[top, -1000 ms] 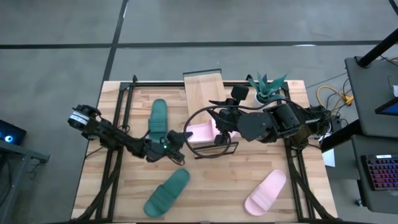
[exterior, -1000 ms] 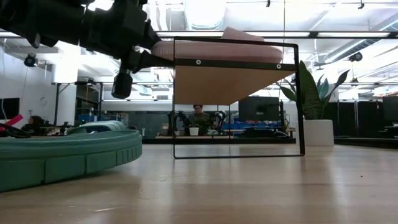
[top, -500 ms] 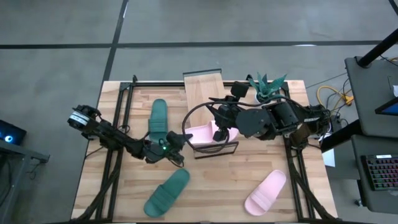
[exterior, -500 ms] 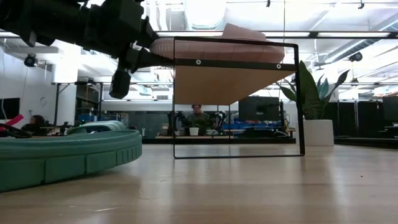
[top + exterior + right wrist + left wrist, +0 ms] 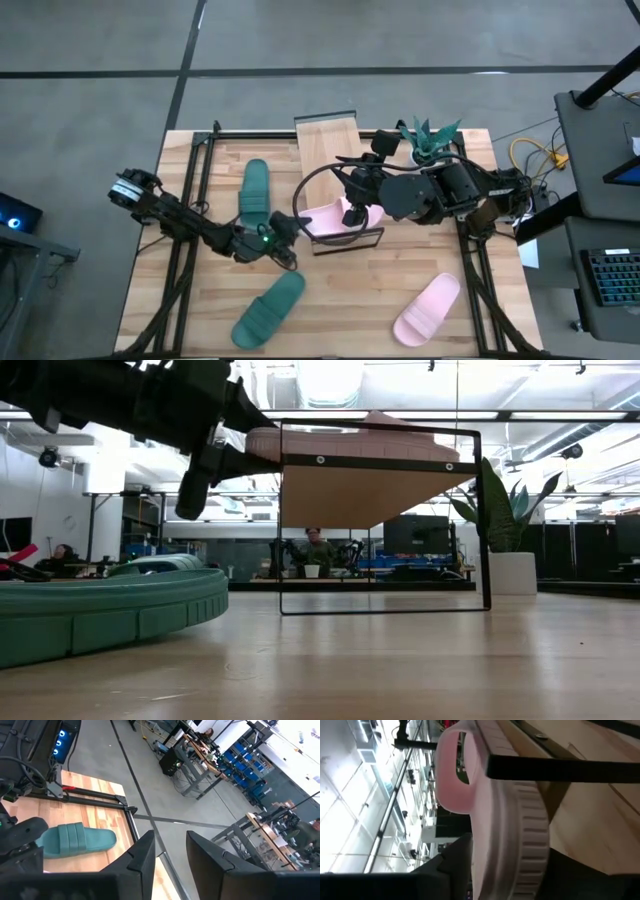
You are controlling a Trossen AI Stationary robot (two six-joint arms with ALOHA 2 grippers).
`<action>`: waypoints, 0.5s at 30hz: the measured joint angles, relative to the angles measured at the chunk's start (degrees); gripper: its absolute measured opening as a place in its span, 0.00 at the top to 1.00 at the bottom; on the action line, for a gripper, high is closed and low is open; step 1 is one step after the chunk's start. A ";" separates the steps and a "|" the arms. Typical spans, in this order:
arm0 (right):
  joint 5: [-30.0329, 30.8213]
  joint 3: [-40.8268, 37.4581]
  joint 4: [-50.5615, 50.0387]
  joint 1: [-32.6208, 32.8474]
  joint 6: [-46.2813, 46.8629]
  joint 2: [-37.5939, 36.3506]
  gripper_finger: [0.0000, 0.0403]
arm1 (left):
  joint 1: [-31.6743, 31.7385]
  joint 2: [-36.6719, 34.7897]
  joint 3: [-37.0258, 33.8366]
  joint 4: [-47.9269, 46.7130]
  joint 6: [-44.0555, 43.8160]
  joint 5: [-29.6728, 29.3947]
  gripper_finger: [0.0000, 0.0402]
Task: Pick and place slides into the shelf
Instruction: Put the top pink slide on the shelf
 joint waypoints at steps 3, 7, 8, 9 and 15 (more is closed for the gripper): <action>0.00 0.00 0.02 0.00 0.00 0.00 0.74 | -0.04 0.00 0.58 -0.29 -0.02 -1.12 0.55; 0.00 0.00 0.02 0.00 -0.04 0.00 0.74 | -0.05 -0.13 0.97 -0.58 0.32 -4.33 0.46; 0.00 0.00 0.02 0.00 -0.02 0.00 0.75 | -0.04 -0.21 0.97 -0.78 0.30 -5.01 0.45; -0.01 0.00 0.02 0.00 -0.02 0.00 0.75 | -0.04 -0.29 0.97 -1.31 0.04 -5.54 0.43; 0.00 0.00 0.02 0.00 -0.17 0.00 0.74 | -0.02 -0.35 0.94 -4.87 -3.11 -6.62 0.39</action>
